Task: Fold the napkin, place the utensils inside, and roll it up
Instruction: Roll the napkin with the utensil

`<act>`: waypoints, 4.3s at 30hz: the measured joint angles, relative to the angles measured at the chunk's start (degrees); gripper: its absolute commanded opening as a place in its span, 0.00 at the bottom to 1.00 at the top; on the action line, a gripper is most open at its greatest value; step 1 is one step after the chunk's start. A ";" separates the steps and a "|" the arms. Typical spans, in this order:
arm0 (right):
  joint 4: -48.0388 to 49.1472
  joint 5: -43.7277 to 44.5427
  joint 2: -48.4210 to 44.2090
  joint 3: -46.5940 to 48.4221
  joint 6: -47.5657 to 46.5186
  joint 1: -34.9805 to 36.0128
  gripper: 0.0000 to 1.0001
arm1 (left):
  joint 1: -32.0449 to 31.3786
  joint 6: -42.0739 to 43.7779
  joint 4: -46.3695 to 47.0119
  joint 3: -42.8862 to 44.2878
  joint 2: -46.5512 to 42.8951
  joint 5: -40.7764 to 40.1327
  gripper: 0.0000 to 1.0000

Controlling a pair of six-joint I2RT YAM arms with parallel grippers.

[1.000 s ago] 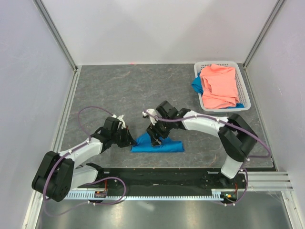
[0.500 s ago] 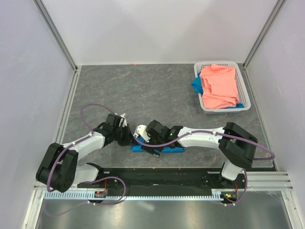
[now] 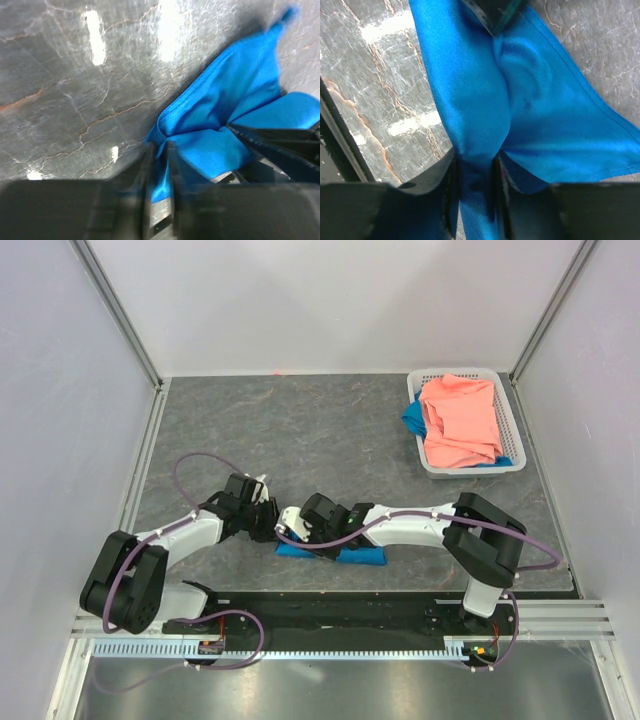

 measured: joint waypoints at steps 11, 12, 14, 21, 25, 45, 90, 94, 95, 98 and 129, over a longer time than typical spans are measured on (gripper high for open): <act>-4.07 -12.83 2.71 3.39 3.04 -6.38 0.31 | 0.31 1.01 -1.46 1.60 -7.19 -4.92 0.62; -4.61 -14.78 3.26 3.96 3.43 -7.41 0.31 | 0.35 1.01 -1.46 1.55 -7.85 -5.09 0.62; -5.68 -19.15 4.63 5.09 4.20 -9.38 0.31 | 0.37 0.98 -1.22 0.87 -9.70 -5.25 0.62; -8.17 -34.91 10.54 8.55 6.21 -15.26 0.31 | 0.37 0.92 0.81 -5.07 -16.98 -4.46 0.60; -9.09 -43.32 14.38 9.84 7.45 -17.35 0.31 | 0.37 0.85 2.56 -7.93 -20.20 -3.52 0.59; -13.51 -58.95 22.73 12.15 10.93 -20.79 0.51 | 0.37 -0.96 13.57 -14.29 -14.29 0.11 0.14; -2.40 -0.57 0.31 1.31 1.27 -1.31 0.52 | 0.39 -0.90 3.85 -1.81 0.74 2.29 0.17; -2.12 -0.02 0.39 1.33 0.96 -1.31 0.38 | 0.39 -0.44 3.76 -1.60 0.66 2.36 0.36; -2.08 -0.02 0.50 1.33 0.94 -1.27 0.36 | 0.39 -0.31 3.72 -1.51 0.61 2.32 0.41; -2.27 -0.20 0.90 1.79 0.90 -1.27 0.33 | 0.37 0.20 3.15 -0.81 -0.37 1.18 0.57; -10.56 -53.22 18.56 10.73 8.41 -19.76 0.33 | 0.35 0.44 7.56 -14.01 -28.02 -2.21 0.59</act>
